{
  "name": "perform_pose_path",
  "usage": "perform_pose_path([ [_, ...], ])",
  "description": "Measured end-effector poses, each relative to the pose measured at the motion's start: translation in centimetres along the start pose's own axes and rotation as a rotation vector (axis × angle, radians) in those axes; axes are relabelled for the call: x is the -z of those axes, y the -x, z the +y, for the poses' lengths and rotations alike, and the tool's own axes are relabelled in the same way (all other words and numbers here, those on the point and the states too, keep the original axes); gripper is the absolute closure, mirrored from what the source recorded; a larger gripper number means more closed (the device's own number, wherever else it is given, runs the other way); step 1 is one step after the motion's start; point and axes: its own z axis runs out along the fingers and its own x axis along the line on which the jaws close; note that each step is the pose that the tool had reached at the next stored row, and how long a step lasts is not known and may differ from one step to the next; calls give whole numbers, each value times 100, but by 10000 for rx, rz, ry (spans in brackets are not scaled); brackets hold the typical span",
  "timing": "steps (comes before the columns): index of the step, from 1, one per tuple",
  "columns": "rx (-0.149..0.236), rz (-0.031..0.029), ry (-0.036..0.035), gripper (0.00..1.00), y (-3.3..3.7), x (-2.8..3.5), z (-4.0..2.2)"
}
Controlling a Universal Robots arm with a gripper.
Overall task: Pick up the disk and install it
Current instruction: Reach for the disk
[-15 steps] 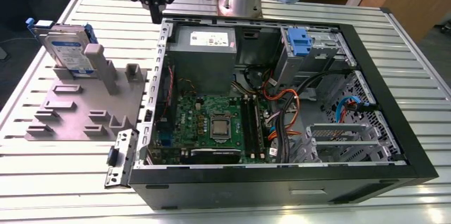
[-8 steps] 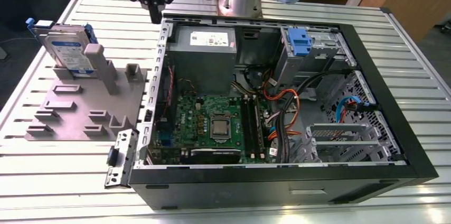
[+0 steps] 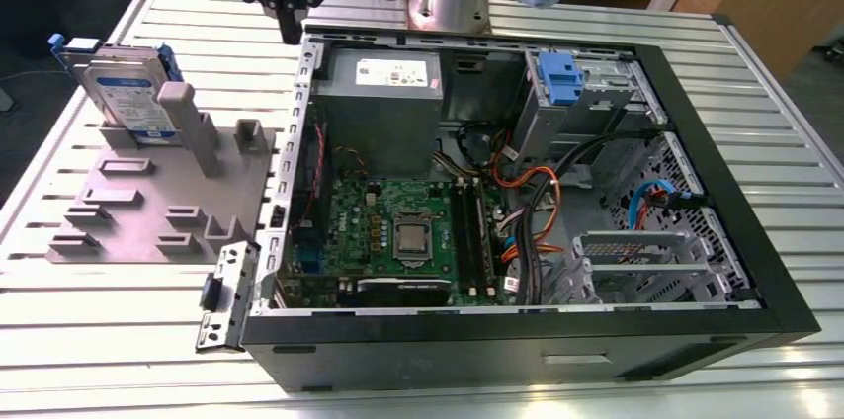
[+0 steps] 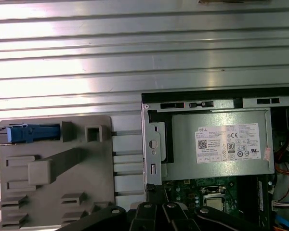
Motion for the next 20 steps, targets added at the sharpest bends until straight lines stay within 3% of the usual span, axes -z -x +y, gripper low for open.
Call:
perform_pose_path([
  [6, -2, 0, -1, 89, -14, 1, -1],
  [20, -11, 26, -2, 89, -228, -3, -11],
])
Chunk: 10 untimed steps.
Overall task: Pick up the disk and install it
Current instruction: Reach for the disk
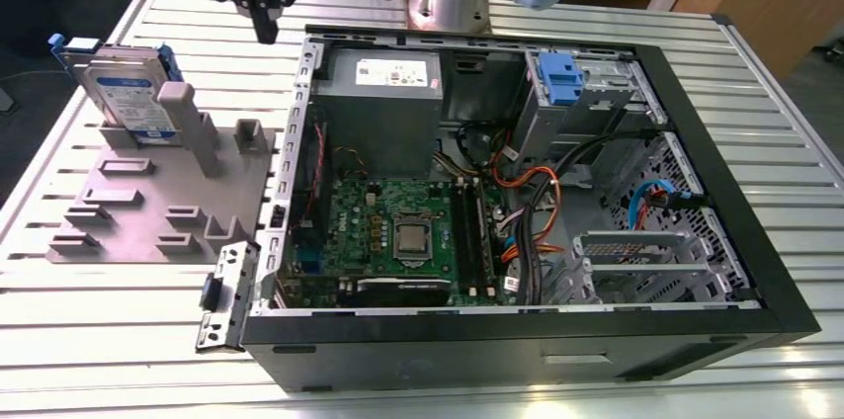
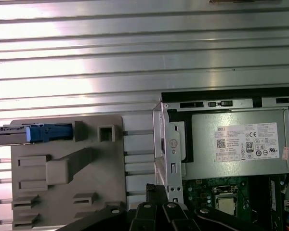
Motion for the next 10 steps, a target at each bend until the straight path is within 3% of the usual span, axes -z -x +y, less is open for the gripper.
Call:
perform_pose_path([
  [4, -1, 8, 0, 89, -47, -2, -4],
  [10, -1, 23, -1, 89, -49, -4, -4],
])
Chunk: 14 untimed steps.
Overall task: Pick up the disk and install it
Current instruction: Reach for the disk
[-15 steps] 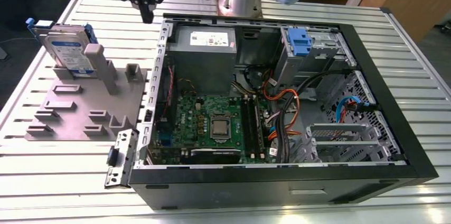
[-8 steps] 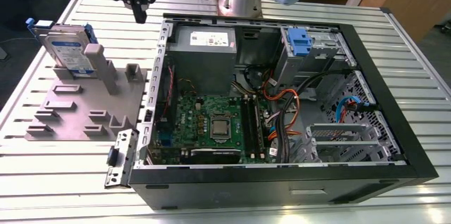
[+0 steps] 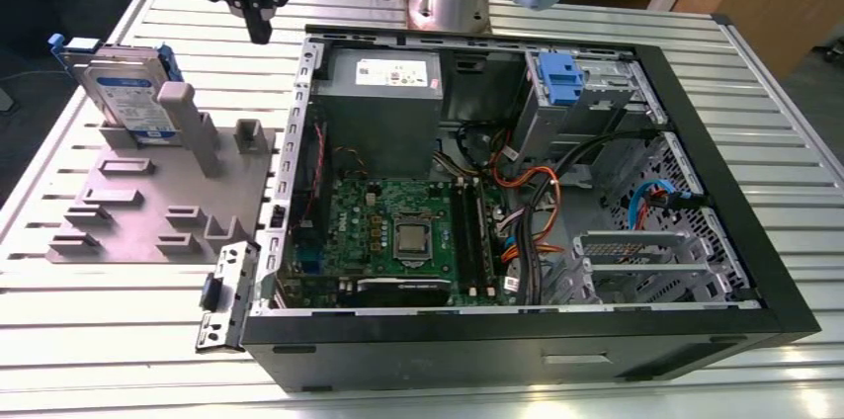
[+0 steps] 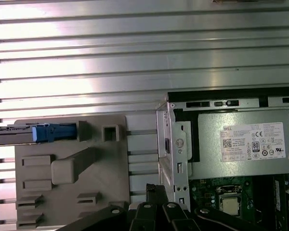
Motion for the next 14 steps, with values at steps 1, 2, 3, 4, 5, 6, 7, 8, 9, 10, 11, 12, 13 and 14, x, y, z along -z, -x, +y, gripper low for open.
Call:
perform_pose_path([
  [1, 1, -1, 1, 89, -2, -1, 0],
  [2, 0, -1, 1, 89, -5, -1, 0],
  [3, 0, 0, 1, 89, -8, -1, 2],
  [4, -1, 2, 0, 89, -12, 0, 3],
  [5, 0, 5, -2, 89, -15, 0, 5],
  [6, 0, 9, -2, 89, -19, -1, 6],
  [7, 0, 13, -2, 89, -21, -1, 7],
  [8, 0, 15, -3, 89, -24, -2, 7],
  [9, 0, 18, -2, 89, -28, -4, 7],
  [10, -1, 22, -2, 89, -32, -6, 8],
  [11, -2, 24, -2, 89, -36, -7, 8],
  [12, -2, 27, -1, 89, -40, -8, 8],
  [13, 0, 33, -3, 89, -43, -9, 8],
  [14, 0, 39, -5, 89, -45, -9, 7],
])
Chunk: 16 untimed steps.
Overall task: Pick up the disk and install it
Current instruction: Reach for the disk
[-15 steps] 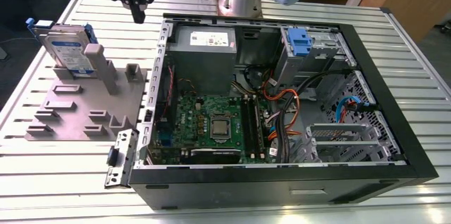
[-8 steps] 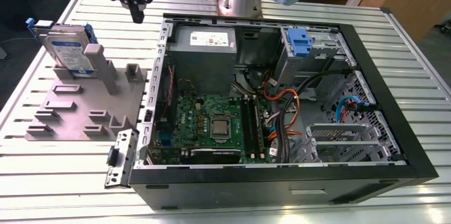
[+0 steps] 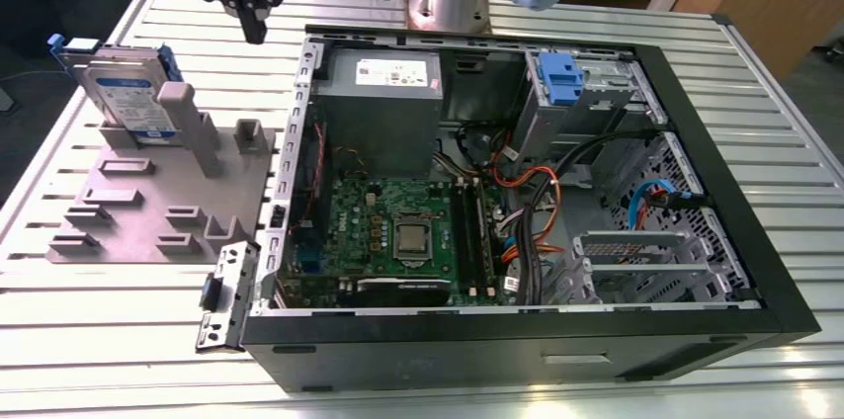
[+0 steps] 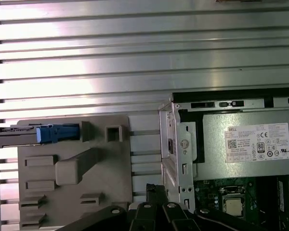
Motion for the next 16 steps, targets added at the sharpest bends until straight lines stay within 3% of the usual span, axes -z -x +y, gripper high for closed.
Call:
perform_pose_path([
  [16, -5, 85, -6, 89, -27, -14, -2],
])
